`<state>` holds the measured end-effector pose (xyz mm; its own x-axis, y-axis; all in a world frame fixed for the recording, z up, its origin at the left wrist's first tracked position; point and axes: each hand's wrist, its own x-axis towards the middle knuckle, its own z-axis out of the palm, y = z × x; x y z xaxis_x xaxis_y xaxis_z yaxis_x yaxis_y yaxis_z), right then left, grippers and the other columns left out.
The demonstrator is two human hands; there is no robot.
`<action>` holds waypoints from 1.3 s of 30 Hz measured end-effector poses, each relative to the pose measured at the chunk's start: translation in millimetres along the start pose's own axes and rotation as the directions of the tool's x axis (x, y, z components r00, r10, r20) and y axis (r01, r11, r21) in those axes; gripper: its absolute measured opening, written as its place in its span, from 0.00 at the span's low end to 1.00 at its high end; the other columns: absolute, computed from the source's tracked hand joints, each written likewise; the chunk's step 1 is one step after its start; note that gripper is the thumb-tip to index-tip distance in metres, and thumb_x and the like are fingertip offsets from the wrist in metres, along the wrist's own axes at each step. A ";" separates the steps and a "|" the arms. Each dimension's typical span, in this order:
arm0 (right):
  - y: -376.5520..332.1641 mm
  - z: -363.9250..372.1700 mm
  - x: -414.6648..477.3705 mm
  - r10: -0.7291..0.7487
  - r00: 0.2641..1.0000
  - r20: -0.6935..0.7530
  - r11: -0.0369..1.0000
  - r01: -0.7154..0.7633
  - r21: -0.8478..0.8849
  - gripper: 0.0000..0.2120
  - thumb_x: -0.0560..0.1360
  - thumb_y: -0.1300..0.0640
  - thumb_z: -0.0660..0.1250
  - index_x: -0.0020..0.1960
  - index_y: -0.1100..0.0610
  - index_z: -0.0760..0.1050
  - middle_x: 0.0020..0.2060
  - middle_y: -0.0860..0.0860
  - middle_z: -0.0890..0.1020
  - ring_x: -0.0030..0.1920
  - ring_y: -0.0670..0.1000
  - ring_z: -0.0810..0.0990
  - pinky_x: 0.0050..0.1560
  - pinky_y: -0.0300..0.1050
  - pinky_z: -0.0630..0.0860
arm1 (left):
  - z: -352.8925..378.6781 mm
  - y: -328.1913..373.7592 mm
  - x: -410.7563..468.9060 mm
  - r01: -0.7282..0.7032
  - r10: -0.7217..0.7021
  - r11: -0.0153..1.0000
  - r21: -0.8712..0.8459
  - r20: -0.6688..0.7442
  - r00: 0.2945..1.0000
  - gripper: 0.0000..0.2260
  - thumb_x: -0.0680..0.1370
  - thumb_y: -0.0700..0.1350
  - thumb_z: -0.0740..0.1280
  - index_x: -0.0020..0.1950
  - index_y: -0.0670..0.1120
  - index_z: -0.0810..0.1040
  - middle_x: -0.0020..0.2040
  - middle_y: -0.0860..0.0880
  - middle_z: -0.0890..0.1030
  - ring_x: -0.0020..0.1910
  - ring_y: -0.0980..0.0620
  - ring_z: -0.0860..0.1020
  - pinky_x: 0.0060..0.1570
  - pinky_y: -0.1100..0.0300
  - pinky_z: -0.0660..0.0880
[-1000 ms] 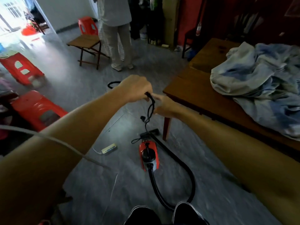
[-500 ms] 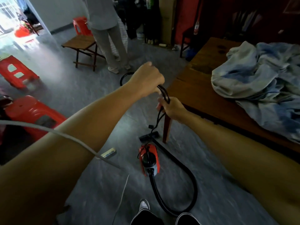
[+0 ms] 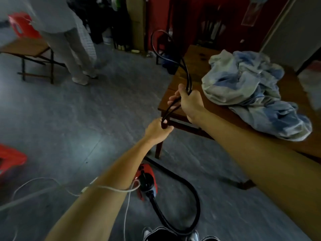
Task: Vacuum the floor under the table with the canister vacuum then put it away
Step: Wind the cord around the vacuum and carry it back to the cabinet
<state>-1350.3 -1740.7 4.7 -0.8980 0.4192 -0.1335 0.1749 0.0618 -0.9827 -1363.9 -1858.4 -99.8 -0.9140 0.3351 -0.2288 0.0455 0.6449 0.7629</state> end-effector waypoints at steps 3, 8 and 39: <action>-12.4 -5.7 2.8 0.019 0.999 -0.050 0.993 -0.013 0.114 0.17 0.82 0.49 0.57 0.42 0.59 0.72 0.36 0.55 0.83 0.37 0.54 0.85 0.37 0.48 0.83 | 9.7 -11.4 13.8 0.035 -0.034 0.996 -0.079 0.008 0.999 0.17 0.79 0.53 0.61 0.57 0.41 0.77 0.53 0.41 0.81 0.51 0.45 0.79 0.43 0.58 0.70; -22.2 -48.3 20.3 0.093 0.991 -0.091 0.941 -0.058 0.333 0.15 0.83 0.51 0.55 0.46 0.61 0.69 0.37 0.56 0.80 0.36 0.55 0.83 0.38 0.51 0.82 | -4.8 -22.1 14.2 -0.071 0.071 0.997 -0.001 0.060 0.996 0.18 0.81 0.55 0.58 0.53 0.42 0.78 0.27 0.51 0.70 0.24 0.54 0.70 0.24 0.63 0.64; 57.6 -22.9 8.3 0.034 0.670 0.742 0.971 0.154 -0.183 0.37 0.70 0.57 0.76 0.74 0.52 0.64 0.62 0.50 0.74 0.61 0.49 0.75 0.56 0.45 0.75 | -72.3 131.5 -26.5 -0.157 0.222 0.792 0.589 -0.039 0.974 0.04 0.68 0.44 0.74 0.42 0.50 0.85 0.37 0.59 0.79 0.39 0.61 0.78 0.41 0.67 0.70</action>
<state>-1338.5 -1712.9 -50.0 -0.8952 -0.3887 -0.2179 0.1055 0.2903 -0.9511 -1362.8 -1832.1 50.3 -0.8961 0.4428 -0.0296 0.4172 0.8633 0.2841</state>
